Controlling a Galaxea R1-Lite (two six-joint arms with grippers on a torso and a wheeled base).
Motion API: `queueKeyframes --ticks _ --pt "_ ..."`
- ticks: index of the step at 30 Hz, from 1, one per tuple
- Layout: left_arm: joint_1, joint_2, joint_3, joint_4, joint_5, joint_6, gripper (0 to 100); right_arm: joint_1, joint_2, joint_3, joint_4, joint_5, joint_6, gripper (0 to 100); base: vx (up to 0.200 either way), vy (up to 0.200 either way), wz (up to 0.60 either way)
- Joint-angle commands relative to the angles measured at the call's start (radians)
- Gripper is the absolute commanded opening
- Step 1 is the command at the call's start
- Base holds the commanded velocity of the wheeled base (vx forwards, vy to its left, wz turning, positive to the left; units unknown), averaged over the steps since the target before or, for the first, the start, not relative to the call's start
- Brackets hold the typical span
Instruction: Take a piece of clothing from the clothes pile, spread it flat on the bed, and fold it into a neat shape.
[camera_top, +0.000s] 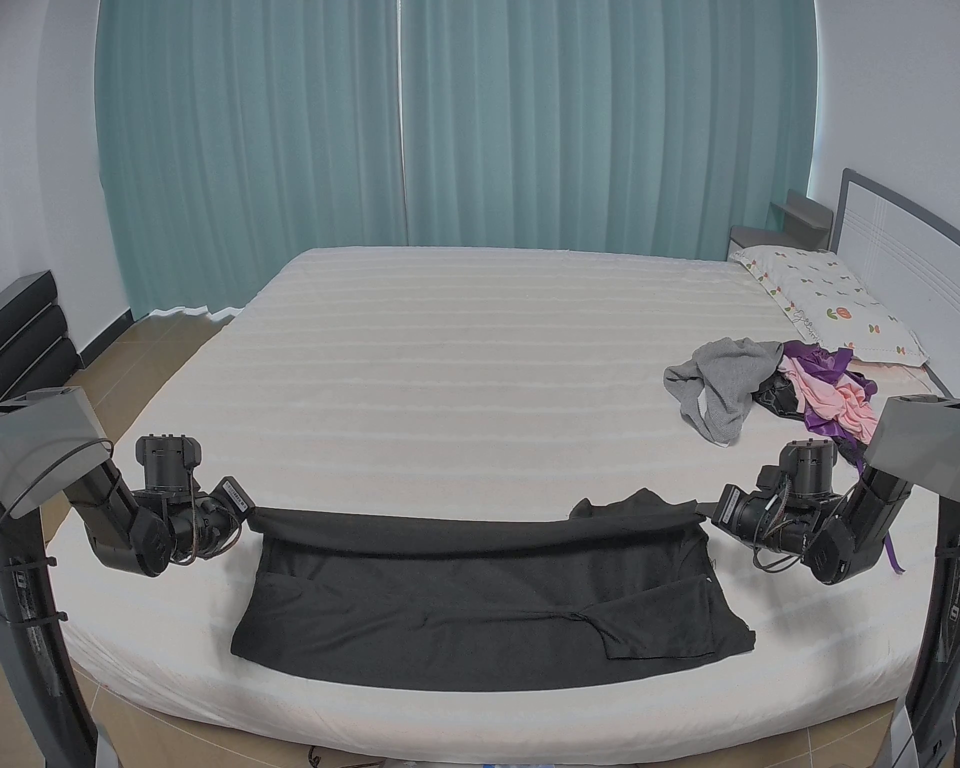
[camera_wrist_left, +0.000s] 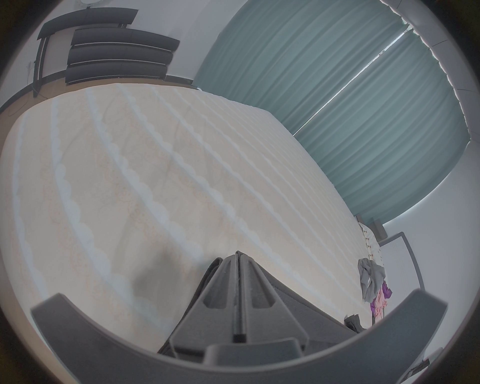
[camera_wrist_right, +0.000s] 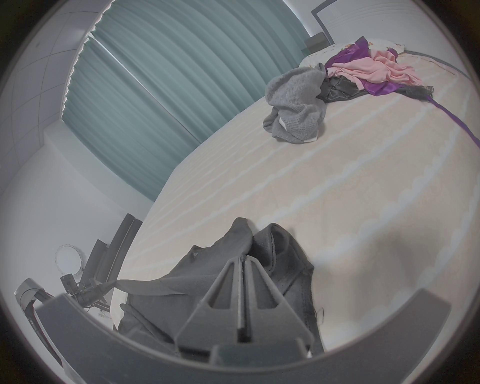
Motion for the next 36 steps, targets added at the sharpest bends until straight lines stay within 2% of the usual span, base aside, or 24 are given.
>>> queueKeyframes --ticks 1,11,12,18,29,30,31,36 --pt "-0.001 -0.017 0.059 -0.001 -0.007 0.019 0 -0.009 -0.007 0.101 -0.068 0.029 -0.001 0 0.0 0.0 0.0" --pt "0.0 -0.012 0.124 -0.003 -0.008 0.031 0 -0.006 0.045 0.224 -0.174 0.035 -0.05 0 0.0 0.0 0.0" --pt "0.0 -0.018 0.17 -0.016 -0.028 0.031 0 -0.007 0.054 0.275 -0.23 0.06 -0.068 0 0.0 0.0 0.0" --pt "0.002 -0.007 0.22 -0.073 -0.065 0.033 0 -0.007 0.057 0.305 -0.247 0.081 -0.07 0 0.0 0.0 0.0" --pt "0.0 -0.007 0.245 -0.079 -0.067 0.041 0 -0.007 0.091 0.302 -0.247 0.081 -0.074 0 0.0 0.0 0.0" --pt "0.0 -0.007 0.245 -0.079 -0.067 0.041 100 -0.007 0.094 0.301 -0.247 0.081 -0.074 0 0.0 0.0 0.0" --pt "0.0 -0.007 0.245 -0.078 -0.067 0.039 100 -0.007 0.094 0.301 -0.247 0.081 -0.074 100 0.0 0.0 0.0" --pt "0.0 -0.012 0.24 -0.078 -0.067 0.039 100 -0.009 0.063 0.281 -0.249 0.083 -0.067 100 0.0 0.0 0.0"
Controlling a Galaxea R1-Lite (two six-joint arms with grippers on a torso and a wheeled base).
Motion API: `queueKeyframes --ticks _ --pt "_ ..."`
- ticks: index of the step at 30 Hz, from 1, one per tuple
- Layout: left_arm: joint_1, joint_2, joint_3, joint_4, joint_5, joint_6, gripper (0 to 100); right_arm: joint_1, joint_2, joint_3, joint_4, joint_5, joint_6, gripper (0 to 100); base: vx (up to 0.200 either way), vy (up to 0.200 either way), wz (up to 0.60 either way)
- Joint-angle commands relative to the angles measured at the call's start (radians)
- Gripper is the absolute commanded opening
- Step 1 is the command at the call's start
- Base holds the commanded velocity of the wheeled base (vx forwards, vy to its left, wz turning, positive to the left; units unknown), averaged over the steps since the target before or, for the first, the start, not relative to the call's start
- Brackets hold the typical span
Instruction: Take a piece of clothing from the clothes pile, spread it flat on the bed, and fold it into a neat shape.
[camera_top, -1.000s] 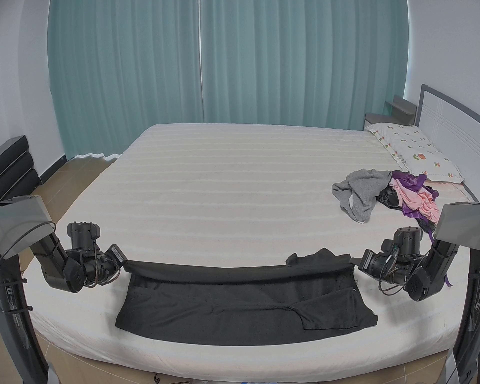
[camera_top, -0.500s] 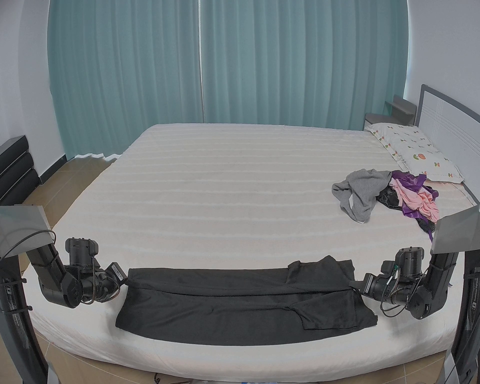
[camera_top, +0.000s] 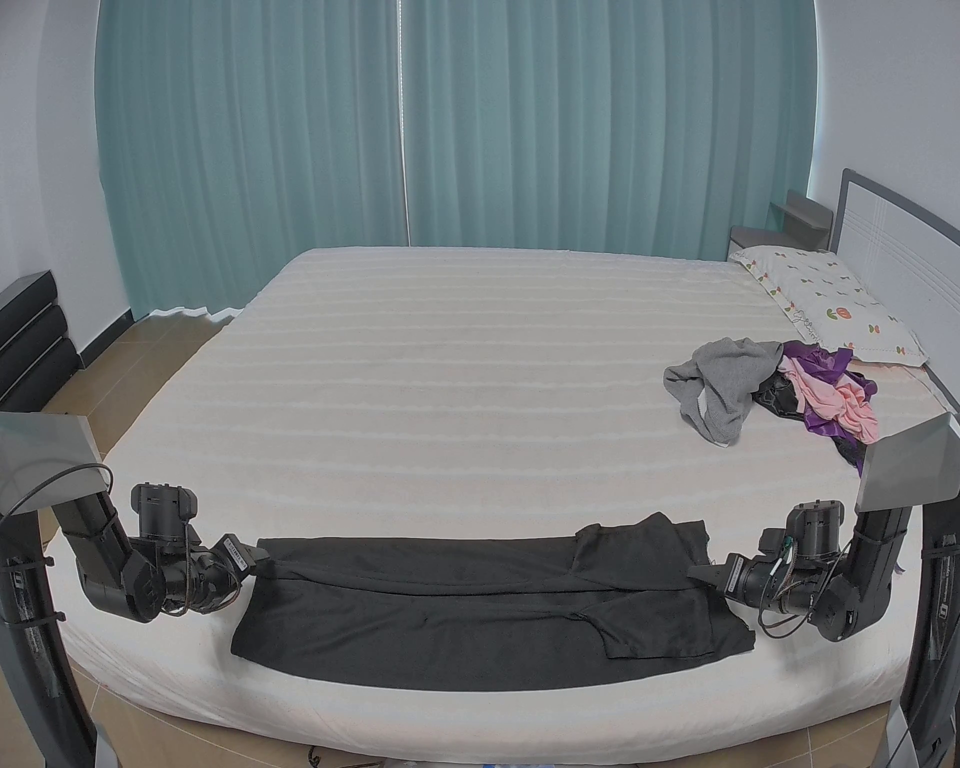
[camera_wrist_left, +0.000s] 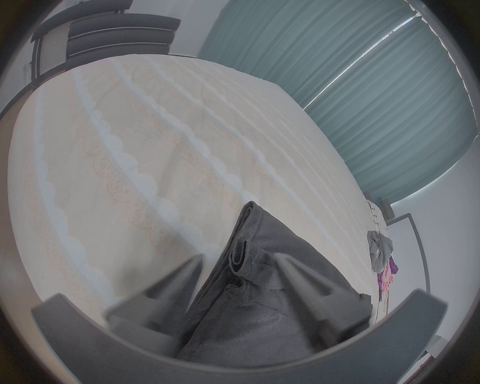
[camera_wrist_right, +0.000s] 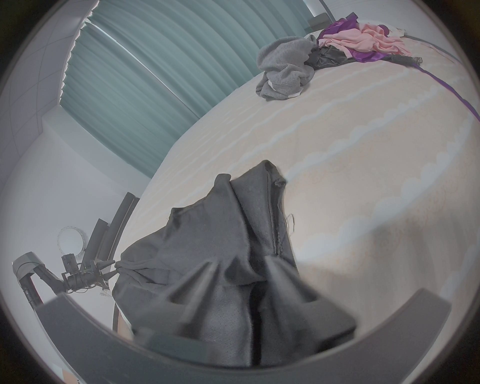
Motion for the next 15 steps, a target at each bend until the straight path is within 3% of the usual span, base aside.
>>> queueKeyframes --ticks 1,8,15 --pt "0.002 -0.003 -0.005 0.001 0.0 -0.002 100 -0.002 -0.031 -0.021 0.002 0.001 0.012 100 0.0 0.0 0.0" --pt "0.005 -0.014 -0.025 0.001 0.0 -0.005 100 -0.022 -0.062 -0.06 0.015 0.004 0.017 100 0.0 0.0 0.0" --pt "0.003 0.008 -0.157 0.019 -0.011 -0.038 100 -0.039 -0.028 -0.146 0.046 0.006 0.122 100 0.0 0.0 0.0"
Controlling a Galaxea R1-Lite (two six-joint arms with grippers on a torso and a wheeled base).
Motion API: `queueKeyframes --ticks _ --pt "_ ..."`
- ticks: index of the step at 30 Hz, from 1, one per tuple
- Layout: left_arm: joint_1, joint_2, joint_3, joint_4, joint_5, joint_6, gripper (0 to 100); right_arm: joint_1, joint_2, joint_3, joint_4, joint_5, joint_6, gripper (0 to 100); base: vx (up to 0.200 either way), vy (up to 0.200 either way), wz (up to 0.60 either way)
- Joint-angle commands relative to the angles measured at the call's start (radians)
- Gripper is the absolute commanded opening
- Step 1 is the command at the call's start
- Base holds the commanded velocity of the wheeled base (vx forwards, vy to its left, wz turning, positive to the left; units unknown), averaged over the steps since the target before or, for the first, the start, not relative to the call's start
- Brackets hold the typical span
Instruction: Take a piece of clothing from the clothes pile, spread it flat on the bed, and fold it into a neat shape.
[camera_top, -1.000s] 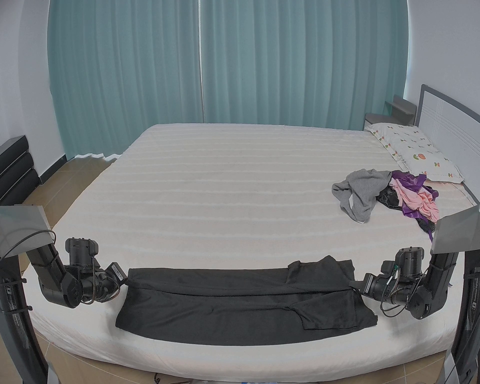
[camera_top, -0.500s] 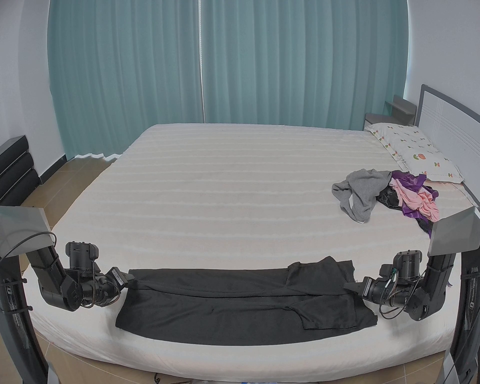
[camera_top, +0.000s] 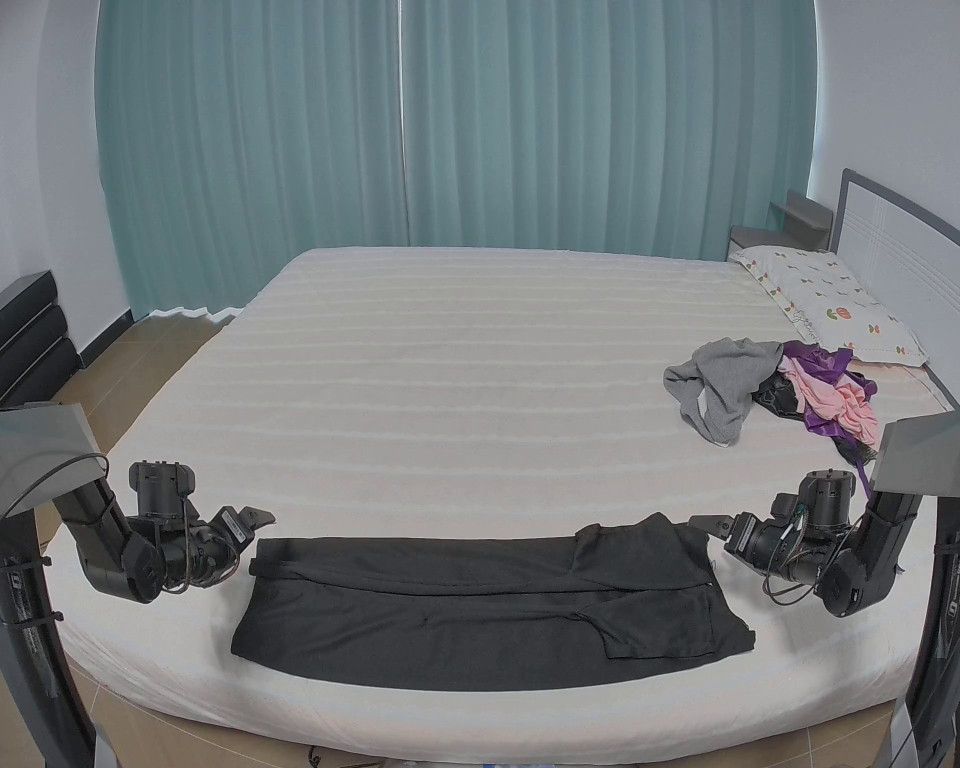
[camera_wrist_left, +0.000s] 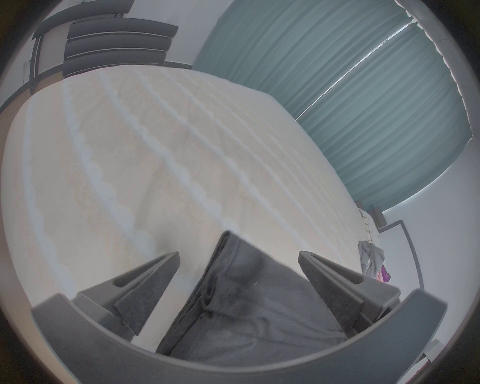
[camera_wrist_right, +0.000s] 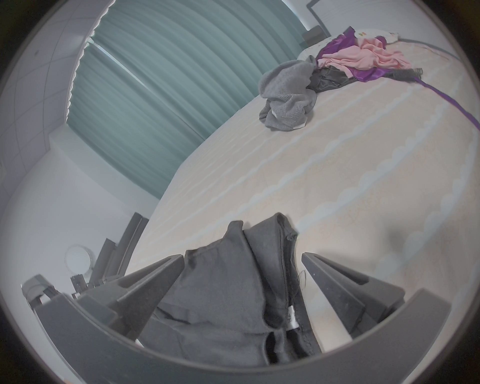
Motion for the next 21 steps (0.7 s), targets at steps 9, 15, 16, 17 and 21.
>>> queueKeyframes --ticks 9,15,16,17,21 --pt "0.001 0.106 -0.215 0.105 -0.005 -0.021 100 -0.014 0.071 -0.145 0.109 -0.004 0.111 100 0.0 0.0 0.0" --pt "-0.01 0.115 -0.213 0.105 -0.005 -0.015 100 -0.022 0.076 -0.151 0.133 -0.004 0.115 100 0.0 0.0 0.0" --pt "-0.012 0.115 -0.213 0.105 -0.005 -0.015 100 -0.022 0.076 -0.151 0.133 -0.004 0.115 100 0.0 0.0 0.0" --pt "-0.018 0.117 -0.213 0.106 -0.005 -0.013 100 -0.022 0.076 -0.148 0.133 -0.004 0.115 100 0.0 0.0 0.0" --pt "-0.022 0.124 -0.209 0.106 -0.005 0.011 0 -0.019 0.076 -0.149 0.133 -0.007 0.115 100 0.0 0.0 0.0"
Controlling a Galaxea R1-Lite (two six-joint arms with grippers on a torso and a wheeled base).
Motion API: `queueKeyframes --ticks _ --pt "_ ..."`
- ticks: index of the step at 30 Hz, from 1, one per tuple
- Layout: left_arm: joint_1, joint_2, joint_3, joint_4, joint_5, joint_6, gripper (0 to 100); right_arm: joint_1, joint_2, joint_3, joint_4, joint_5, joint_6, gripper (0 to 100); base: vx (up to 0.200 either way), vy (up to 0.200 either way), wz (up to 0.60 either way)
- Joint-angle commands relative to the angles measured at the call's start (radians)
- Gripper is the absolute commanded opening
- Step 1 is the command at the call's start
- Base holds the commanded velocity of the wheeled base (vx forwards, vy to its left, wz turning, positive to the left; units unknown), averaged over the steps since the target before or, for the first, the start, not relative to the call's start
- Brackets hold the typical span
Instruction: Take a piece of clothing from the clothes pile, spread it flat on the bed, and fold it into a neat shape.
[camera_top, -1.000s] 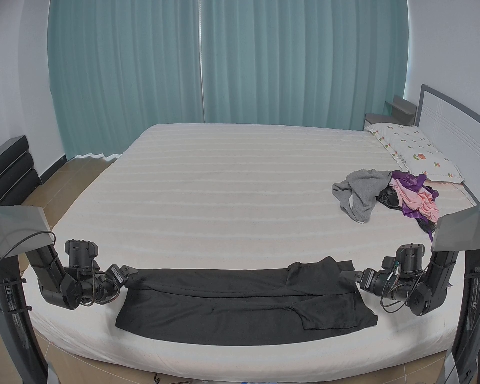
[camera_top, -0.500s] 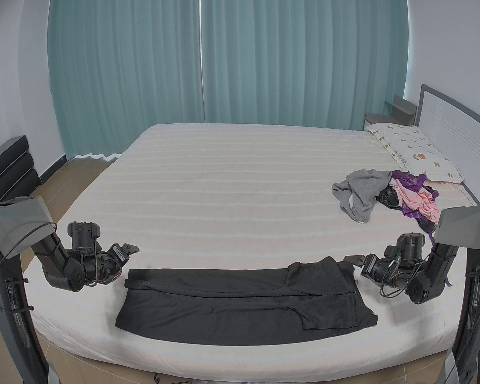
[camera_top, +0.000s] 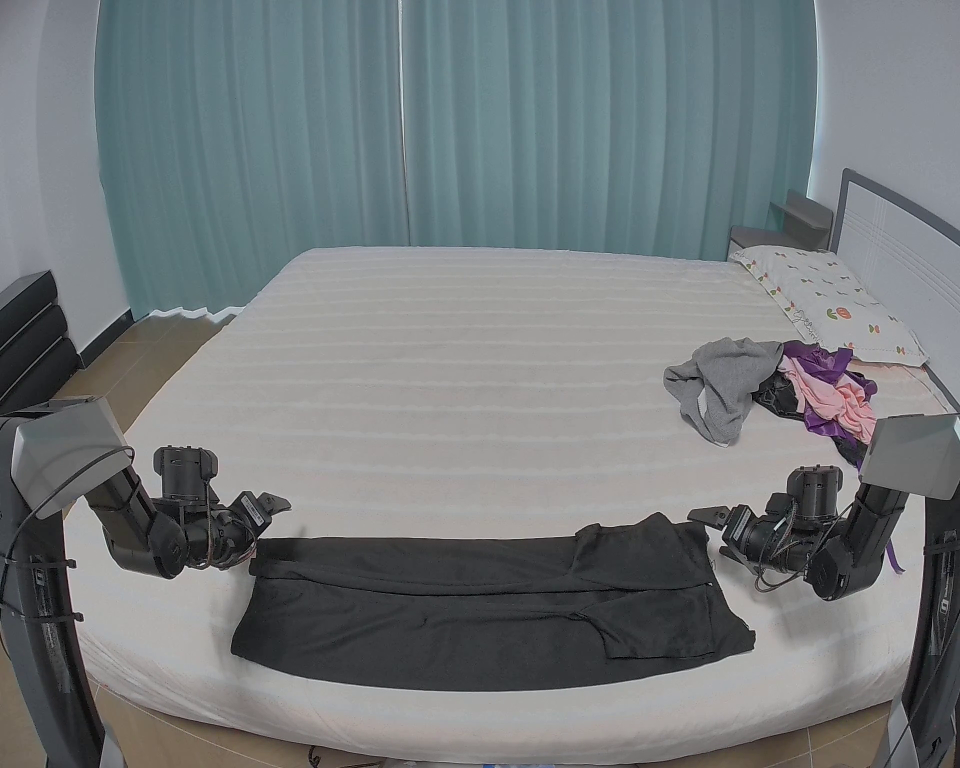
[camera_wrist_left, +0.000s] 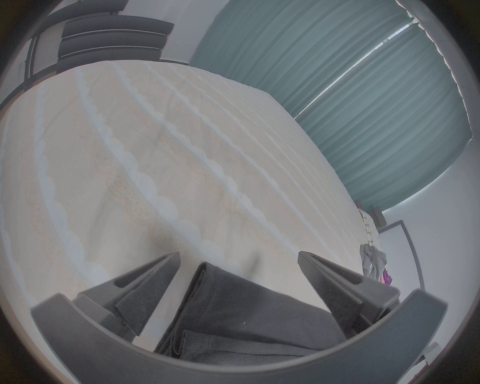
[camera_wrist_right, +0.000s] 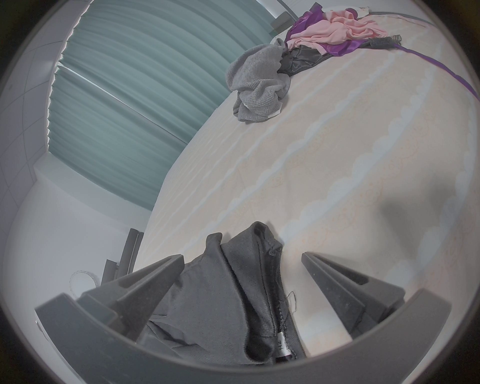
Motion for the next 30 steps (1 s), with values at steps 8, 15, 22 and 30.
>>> queueKeyframes --ticks 8,15,22,30 --pt "-0.002 0.019 0.016 -0.008 0.015 0.035 0 0.012 0.027 -0.031 0.001 -0.003 -0.001 100 0.0 0.0 0.0" --pt "0.015 0.013 0.019 -0.008 0.058 0.024 0 0.016 0.029 -0.072 0.053 -0.004 -0.001 100 0.0 0.0 0.0" --pt "0.035 -0.004 0.031 -0.009 0.06 0.012 0 0.029 0.043 -0.094 0.064 -0.009 0.001 100 0.0 0.0 0.0" --pt "0.046 0.001 0.036 -0.009 0.058 0.01 0 0.05 0.067 -0.134 0.093 -0.06 -0.001 0 0.0 0.0 0.0"
